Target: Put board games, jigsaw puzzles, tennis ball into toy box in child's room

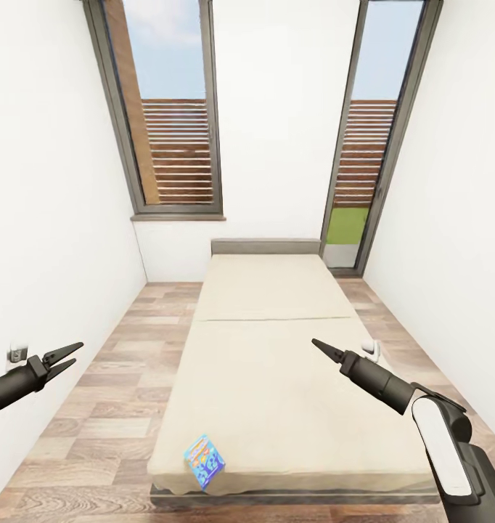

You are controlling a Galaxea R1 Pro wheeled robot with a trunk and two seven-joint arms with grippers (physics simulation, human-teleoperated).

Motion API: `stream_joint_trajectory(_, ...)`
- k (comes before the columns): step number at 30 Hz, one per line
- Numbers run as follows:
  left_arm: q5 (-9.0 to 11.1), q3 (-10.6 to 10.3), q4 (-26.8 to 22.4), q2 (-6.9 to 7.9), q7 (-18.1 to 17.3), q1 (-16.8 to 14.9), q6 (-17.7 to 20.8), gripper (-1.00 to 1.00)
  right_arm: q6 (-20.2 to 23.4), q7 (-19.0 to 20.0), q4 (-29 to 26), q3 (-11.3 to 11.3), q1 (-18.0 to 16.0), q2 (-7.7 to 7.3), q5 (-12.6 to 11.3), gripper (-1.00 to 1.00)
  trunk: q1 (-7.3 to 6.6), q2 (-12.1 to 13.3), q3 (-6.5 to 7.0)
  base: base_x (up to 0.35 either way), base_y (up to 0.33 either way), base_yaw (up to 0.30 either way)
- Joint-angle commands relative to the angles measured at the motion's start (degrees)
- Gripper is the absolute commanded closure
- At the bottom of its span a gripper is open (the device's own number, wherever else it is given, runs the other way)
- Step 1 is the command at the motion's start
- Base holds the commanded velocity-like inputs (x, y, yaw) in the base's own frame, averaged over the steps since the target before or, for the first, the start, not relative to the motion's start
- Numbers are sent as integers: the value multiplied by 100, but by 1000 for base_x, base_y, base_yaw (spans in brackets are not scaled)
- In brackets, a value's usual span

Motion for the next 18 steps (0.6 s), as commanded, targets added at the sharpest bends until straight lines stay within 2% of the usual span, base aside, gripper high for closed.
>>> stream_joint_trajectory(1,5,6,0,0,-15,-6,59,-100,38,9,-1,-8,-6,1,-13,-100,4,-12,-3,0,0,0)
stream_joint_trajectory(18,5,6,0,-1,-15,-6,59,-100,37,9,0,-8,-6,1,-11,-100,4,-12,157,0,0,0)
